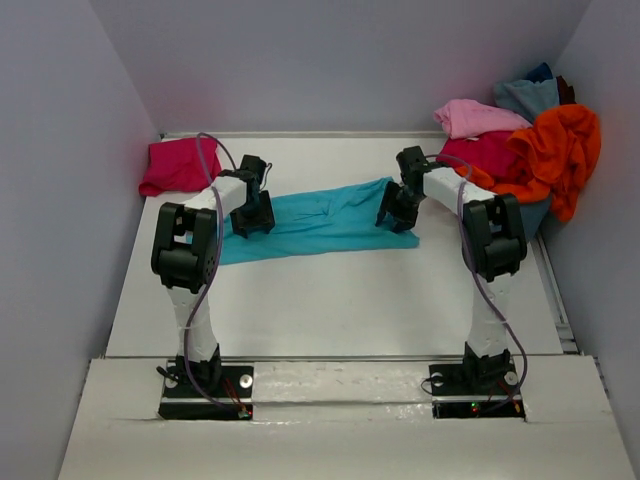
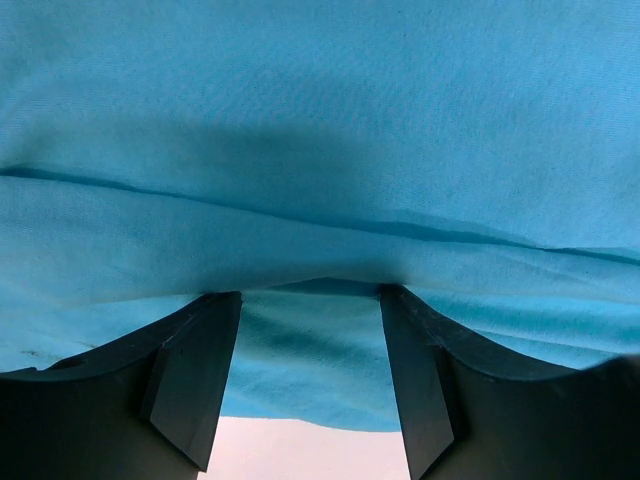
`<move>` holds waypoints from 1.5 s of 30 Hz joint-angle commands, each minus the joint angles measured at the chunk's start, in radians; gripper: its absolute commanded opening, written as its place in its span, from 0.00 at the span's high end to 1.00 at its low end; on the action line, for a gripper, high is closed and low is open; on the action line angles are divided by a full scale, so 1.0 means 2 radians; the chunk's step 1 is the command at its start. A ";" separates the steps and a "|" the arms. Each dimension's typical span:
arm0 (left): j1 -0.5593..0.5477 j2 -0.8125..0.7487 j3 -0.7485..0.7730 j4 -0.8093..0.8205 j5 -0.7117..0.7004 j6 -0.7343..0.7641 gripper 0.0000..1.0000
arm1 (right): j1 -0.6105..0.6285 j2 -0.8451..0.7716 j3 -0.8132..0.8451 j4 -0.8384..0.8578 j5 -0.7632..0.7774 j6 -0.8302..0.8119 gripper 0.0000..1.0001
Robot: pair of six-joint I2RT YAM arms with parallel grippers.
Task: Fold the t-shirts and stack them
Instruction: Fold the tshirt
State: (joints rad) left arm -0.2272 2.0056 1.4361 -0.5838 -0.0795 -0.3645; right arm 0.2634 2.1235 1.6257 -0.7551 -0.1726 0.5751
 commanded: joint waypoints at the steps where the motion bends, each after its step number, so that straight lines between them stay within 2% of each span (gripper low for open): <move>1: 0.005 0.019 -0.003 -0.029 -0.013 0.005 0.30 | 0.009 0.005 -0.020 0.033 -0.013 -0.002 0.39; 8: 0.005 0.024 0.001 -0.030 -0.012 0.006 0.30 | 0.009 -0.028 -0.084 0.026 0.024 0.006 0.39; 13: 0.005 0.027 0.001 -0.031 -0.012 0.007 0.30 | 0.009 -0.071 -0.159 0.039 0.036 0.018 0.38; 19: 0.005 0.029 -0.002 -0.031 -0.010 0.007 0.30 | 0.009 -0.075 -0.163 0.029 0.060 0.026 0.37; 28: 0.005 -0.005 -0.064 -0.026 -0.012 0.004 0.29 | 0.009 -0.045 -0.087 -0.006 0.069 0.021 0.34; 36: 0.005 -0.052 -0.117 -0.029 -0.019 -0.003 0.28 | -0.024 -0.020 -0.018 -0.032 0.065 0.014 0.34; 45: -0.010 -0.106 -0.179 -0.028 0.017 -0.016 0.28 | -0.035 0.046 0.094 -0.062 0.044 0.003 0.33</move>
State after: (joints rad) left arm -0.2325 1.8164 1.1656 -0.5297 -0.0601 -0.3801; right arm 0.2050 2.1532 1.6958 -0.8433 -0.0990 0.6155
